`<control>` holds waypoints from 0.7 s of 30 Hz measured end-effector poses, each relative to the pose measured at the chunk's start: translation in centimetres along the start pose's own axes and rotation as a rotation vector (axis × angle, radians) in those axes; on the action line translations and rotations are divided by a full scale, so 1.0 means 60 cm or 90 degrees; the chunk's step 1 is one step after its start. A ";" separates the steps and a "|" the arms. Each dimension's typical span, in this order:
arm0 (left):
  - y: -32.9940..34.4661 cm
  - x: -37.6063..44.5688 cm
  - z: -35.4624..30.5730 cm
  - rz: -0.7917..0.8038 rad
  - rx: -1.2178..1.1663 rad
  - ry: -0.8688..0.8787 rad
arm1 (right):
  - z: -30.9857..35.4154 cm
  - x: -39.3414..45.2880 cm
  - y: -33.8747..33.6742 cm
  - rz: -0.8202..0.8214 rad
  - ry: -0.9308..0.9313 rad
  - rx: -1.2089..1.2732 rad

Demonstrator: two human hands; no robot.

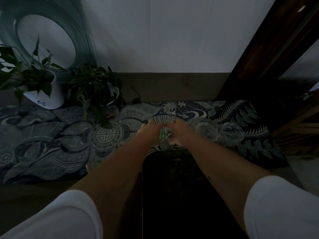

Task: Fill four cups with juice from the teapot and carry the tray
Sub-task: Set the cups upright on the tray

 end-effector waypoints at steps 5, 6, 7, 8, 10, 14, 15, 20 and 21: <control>-0.043 -0.017 -0.008 -0.037 -0.004 -0.001 | 0.007 -0.023 -0.032 -0.011 -0.007 0.000; -0.050 -0.022 -0.010 -0.043 -0.002 0.000 | 0.009 -0.027 -0.039 -0.012 -0.010 -0.010; -0.055 -0.029 -0.012 -0.047 -0.001 -0.003 | 0.012 -0.033 -0.047 -0.017 -0.014 -0.016; -0.060 -0.035 -0.015 -0.048 0.002 -0.009 | 0.016 -0.041 -0.054 -0.018 -0.016 -0.018; -0.069 -0.050 -0.021 -0.051 0.010 -0.017 | 0.017 -0.055 -0.065 -0.017 -0.022 -0.017; -0.080 -0.084 -0.033 -0.065 0.008 -0.025 | 0.016 -0.090 -0.083 -0.034 -0.038 -0.025; -0.080 -0.093 -0.036 -0.065 0.009 -0.029 | 0.014 -0.099 -0.086 -0.041 -0.043 -0.028; -0.076 -0.142 -0.068 -0.081 0.022 -0.023 | 0.004 -0.150 -0.077 -0.040 -0.061 -0.064; -0.074 -0.152 -0.077 -0.085 0.014 -0.019 | 0.001 -0.159 -0.072 -0.036 -0.063 -0.072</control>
Point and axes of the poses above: each hand's wrist, its own x-axis towards the middle knuckle, its own y-axis out of the palm, z = x × y, the point moved 10 cm from there along x, towards the middle knuckle, and after that the axes turned 4 degrees about -x, right-handed, at the moved point
